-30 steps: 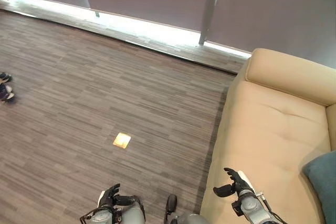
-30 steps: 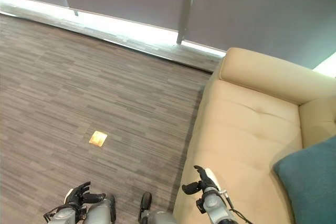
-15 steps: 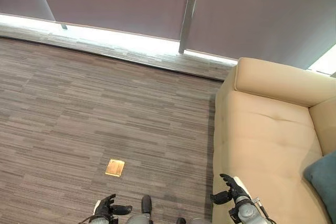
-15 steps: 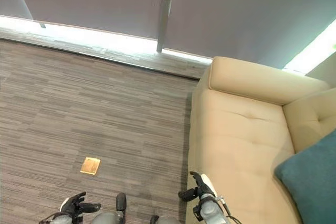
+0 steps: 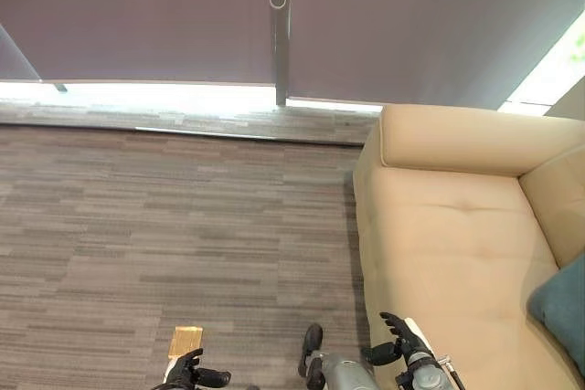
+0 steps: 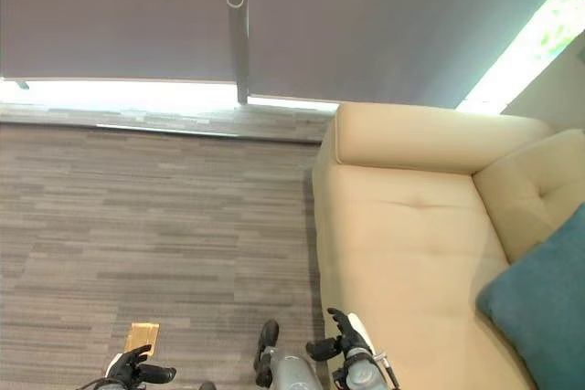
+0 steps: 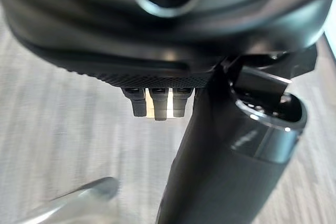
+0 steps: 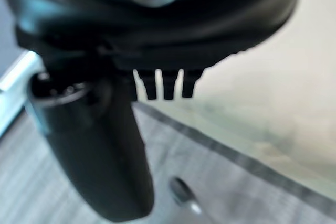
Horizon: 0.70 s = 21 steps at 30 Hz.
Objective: Pick up all the scattered cushions and arrange them neatly on the sofa.
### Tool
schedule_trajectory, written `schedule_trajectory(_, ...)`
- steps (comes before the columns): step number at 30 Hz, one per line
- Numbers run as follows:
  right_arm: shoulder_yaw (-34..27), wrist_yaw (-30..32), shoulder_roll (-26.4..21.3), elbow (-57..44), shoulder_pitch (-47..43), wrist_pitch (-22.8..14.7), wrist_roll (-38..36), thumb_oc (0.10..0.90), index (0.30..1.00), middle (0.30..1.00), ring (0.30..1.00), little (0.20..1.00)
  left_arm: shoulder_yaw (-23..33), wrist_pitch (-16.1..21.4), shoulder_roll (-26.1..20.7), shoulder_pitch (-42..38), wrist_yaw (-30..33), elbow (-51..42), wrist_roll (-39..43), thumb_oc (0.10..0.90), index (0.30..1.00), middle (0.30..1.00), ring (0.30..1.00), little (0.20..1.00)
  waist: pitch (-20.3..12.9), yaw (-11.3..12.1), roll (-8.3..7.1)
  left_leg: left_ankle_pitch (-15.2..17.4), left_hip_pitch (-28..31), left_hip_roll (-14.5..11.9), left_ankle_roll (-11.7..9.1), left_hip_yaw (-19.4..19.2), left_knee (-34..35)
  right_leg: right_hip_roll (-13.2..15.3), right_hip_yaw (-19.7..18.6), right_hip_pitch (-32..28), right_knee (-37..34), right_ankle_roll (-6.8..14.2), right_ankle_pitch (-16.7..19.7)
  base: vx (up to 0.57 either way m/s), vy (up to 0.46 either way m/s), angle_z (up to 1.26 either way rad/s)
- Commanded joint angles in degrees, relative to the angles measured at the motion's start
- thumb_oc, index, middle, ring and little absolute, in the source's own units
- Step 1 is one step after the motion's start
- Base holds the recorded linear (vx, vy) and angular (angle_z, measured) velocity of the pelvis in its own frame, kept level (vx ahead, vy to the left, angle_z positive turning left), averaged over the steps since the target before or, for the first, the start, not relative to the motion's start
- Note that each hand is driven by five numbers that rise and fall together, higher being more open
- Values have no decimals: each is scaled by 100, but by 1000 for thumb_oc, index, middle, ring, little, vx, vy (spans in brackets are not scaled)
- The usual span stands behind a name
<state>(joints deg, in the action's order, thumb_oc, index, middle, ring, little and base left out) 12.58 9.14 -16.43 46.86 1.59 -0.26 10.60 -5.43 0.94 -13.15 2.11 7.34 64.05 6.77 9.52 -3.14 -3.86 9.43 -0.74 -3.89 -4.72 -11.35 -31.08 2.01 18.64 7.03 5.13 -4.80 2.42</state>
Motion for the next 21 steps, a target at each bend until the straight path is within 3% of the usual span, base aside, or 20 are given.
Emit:
schedule_trajectory(1, -69, 274, -454, -178, -439, -187, -227, 800, 900, 900, 900, 900, -186, 165, -113, -190, -30, -399, -23, 800, 900, 900, 900, 900, 16, 32, -297, -7, -759, 143, 230, 392, 37, 170, -462, -433, 10, 546, -720, 186, 40, -95)
schedule_trajectory(3, -69, 283, -453, -164, -448, -196, -237, 800, 900, 900, 900, 900, -212, 165, -108, -213, -33, -411, -8, 800, 900, 900, 900, 900, -8, 35, -348, 48, -847, 154, 277, 468, 320, 207, -530, -465, -17, 580, -748, 161, 51, -98)
schedule_trajectory(4, -66, 302, -455, -83, -457, -194, -263, 800, 900, 900, 900, 900, -271, 161, -105, -249, -37, -392, 2, 800, 900, 900, 900, 900, -19, 64, -359, -15, -890, 95, 290, 625, 929, 167, -691, -509, -18, 622, -801, 175, 88, -78)
schedule_trajectory(6, -74, 306, -461, -62, -466, -191, -290, 800, 900, 900, 900, 900, -295, 161, -99, -264, -29, -397, 18, 800, 900, 900, 900, 900, -20, 79, -336, -179, -897, 87, 251, 755, 1276, 124, -774, -541, -24, 629, -820, 169, 112, -42)
schedule_trajectory(7, -63, 341, -478, 2, -520, -191, -340, 800, 900, 900, 900, 900, -382, 212, -70, -312, -14, -396, 74, 800, 900, 900, 900, 900, 46, 194, -275, -540, -1005, 255, 124, 1441, 1810, -26, -1087, -649, -31, 634, -855, 100, 99, -44)
schedule_trajectory(8, -64, 341, -478, 2, -522, -191, -340, 800, 900, 900, 900, 900, -383, 213, -70, -314, -14, -395, 74, 800, 900, 900, 900, 900, 39, 186, -279, -564, -1008, 262, 124, 1446, 1834, -20, -1081, -640, -36, 635, -847, 194, 183, -105)
schedule_trajectory(9, -39, 349, -502, 93, -567, -193, -320, 800, 900, 900, 900, 900, -417, 229, -41, -333, -18, -438, 157, 800, 900, 900, 900, 900, 83, 252, -231, -777, -1134, 399, 44, 1996, 2049, -114, -1341, -684, -14, 648, -863, 90, 83, -109)
schedule_trajectory(11, -33, 330, -524, 157, -589, -190, -259, 800, 900, 900, 900, 900, -400, 238, -25, -330, -53, -452, 188, 800, 900, 900, 900, 900, 73, 258, -180, -781, -1103, 436, 57, 2118, 2248, -143, -1517, -714, 2, 701, -923, 127, 151, -101)
schedule_trajectory(15, -55, 288, -497, 210, -591, -156, -177, 800, 900, 900, 900, 900, -387, 213, -19, -278, -72, -318, 103, 800, 900, 900, 900, 900, -47, 248, -181, -753, -944, 453, 161, 1971, 2294, -23, -1667, -702, 159, 789, -947, 194, 248, -58)
schedule_trajectory(21, 53, 197, -350, 35, -661, -159, -68, 800, 900, 900, 900, 900, -291, 259, -188, -299, -21, -347, 23, 800, 900, 900, 900, 900, -27, 256, -124, -517, -632, 447, 530, 1262, 2380, 246, -1895, -163, 1099, 1113, -791, 88, 178, -68)
